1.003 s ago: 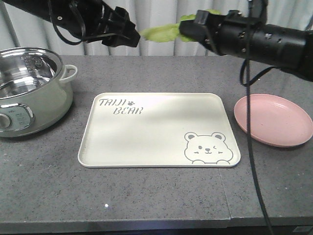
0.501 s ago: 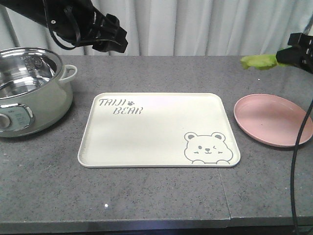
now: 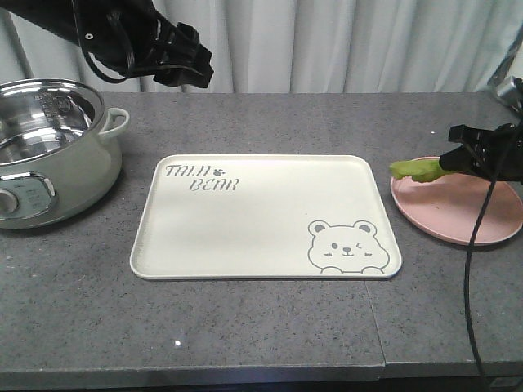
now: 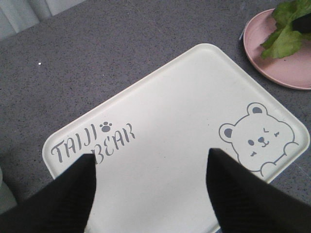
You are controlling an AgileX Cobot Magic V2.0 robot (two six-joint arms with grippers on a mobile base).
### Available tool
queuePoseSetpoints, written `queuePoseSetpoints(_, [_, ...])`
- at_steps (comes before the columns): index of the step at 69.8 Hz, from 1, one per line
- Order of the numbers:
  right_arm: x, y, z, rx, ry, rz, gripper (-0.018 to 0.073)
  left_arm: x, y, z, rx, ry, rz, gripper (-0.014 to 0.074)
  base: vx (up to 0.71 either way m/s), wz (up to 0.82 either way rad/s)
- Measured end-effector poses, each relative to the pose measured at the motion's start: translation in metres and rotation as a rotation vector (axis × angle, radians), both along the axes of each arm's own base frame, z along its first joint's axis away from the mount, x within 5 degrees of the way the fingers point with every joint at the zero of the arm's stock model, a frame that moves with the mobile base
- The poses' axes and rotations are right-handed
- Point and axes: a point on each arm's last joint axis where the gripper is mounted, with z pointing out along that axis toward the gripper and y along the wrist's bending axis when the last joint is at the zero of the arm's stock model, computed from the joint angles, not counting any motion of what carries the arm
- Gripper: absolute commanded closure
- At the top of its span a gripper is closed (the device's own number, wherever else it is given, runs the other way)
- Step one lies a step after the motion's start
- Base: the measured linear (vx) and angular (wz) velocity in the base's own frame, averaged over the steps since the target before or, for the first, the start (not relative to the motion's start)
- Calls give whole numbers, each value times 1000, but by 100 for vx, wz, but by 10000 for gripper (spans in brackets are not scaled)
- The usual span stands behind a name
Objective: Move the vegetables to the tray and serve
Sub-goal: 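Carry the lettuce leaf with the right gripper over the pink plate, then lower the leaf onto the pink plate and open the right gripper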
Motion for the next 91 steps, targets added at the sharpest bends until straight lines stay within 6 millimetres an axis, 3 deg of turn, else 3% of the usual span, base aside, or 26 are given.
queuePoseSetpoints(33, [-7, 1, -19, -21, 147, 67, 216, 0, 0, 0, 0, 0, 0, 136, 0, 0])
queuePoseSetpoints(48, [-11, -6, -19, -95, 213, 60, 208, 0, 0, 0, 0, 0, 0, 136, 0, 0])
queuePoseSetpoints(78, [-2, -27, 33, -299, 274, 10, 210, 0, 0, 0, 0, 2, 0, 136, 0, 0])
queuePoseSetpoints(91, [-6, -34, 40, -354, 319, -39, 210, 0, 0, 0, 1, 4, 0, 136, 0, 0])
